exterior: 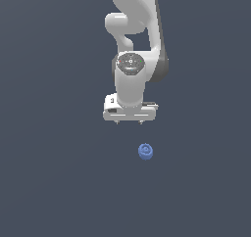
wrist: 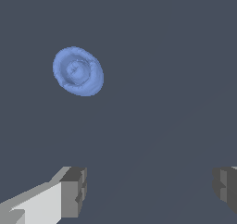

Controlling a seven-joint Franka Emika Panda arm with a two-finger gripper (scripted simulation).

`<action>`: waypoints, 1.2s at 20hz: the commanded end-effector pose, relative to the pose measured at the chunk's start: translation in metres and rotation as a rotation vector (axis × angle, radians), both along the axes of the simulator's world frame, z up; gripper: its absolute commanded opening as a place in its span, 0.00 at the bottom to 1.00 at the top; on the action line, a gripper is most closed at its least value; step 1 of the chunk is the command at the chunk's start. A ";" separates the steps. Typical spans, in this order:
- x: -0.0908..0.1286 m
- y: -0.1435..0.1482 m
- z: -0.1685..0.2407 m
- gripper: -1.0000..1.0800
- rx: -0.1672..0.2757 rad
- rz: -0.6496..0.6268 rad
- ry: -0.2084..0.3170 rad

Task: Pick up the object and move it to a goal position.

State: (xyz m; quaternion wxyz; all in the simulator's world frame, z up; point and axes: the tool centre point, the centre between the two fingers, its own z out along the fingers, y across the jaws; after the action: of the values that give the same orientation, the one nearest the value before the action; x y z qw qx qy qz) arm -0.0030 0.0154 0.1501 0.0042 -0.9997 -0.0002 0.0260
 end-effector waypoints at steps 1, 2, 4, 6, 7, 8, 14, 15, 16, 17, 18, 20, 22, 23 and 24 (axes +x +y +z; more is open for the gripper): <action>0.000 0.000 0.000 0.96 0.000 0.000 0.000; 0.001 0.000 0.000 0.96 0.000 0.004 -0.001; 0.002 0.001 -0.001 0.96 0.000 0.017 -0.001; 0.003 0.002 -0.002 0.96 0.000 0.036 -0.001; 0.004 0.003 -0.002 0.96 0.000 0.048 -0.001; 0.005 0.004 -0.003 0.96 0.000 0.061 -0.002; 0.014 0.011 -0.008 0.96 0.000 0.174 -0.005; 0.016 0.013 -0.009 0.96 0.000 0.199 -0.006; 0.018 0.014 -0.010 0.96 0.000 0.225 -0.007; 0.021 0.016 -0.011 0.96 0.000 0.252 -0.008; 0.023 0.018 -0.013 0.96 0.000 0.282 -0.009; 0.028 0.022 -0.015 0.96 0.001 0.345 -0.011; 0.033 0.026 -0.018 0.96 0.002 0.409 -0.013; 0.035 0.028 -0.020 0.96 0.003 0.442 -0.014; 0.038 0.031 -0.022 0.96 0.003 0.474 -0.015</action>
State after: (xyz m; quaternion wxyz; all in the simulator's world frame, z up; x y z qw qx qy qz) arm 0.0310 0.0427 0.1309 -0.0002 -0.9774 -0.2106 0.0197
